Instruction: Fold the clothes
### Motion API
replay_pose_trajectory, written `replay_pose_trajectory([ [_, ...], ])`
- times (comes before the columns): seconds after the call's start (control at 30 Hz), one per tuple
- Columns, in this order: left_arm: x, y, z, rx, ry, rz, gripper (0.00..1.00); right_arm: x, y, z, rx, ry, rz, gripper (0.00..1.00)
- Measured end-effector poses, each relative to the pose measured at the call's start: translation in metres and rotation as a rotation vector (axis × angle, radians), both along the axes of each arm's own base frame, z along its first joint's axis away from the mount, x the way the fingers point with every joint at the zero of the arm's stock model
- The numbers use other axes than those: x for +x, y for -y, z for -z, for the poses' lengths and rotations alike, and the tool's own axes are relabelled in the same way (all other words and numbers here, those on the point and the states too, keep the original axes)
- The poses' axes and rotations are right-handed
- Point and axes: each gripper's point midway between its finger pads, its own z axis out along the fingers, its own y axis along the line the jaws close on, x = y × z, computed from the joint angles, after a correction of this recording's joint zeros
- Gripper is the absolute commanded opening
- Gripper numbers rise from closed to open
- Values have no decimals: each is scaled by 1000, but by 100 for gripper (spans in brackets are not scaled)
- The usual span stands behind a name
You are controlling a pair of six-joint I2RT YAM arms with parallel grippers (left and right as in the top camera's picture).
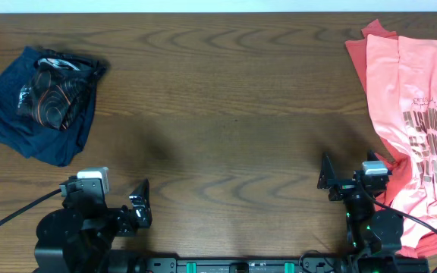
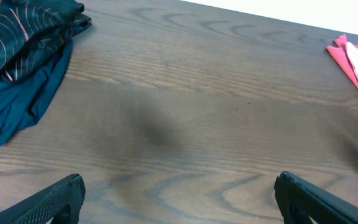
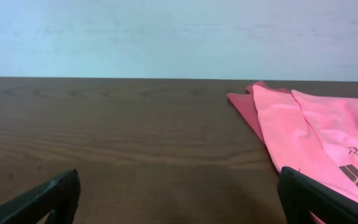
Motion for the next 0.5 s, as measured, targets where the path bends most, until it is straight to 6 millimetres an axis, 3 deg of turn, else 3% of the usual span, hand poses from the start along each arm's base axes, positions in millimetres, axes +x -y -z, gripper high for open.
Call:
replay_pose_trajectory([
  [0.5,0,0,0,0,0,-1,98,0,0,0,-1,0,0,99],
])
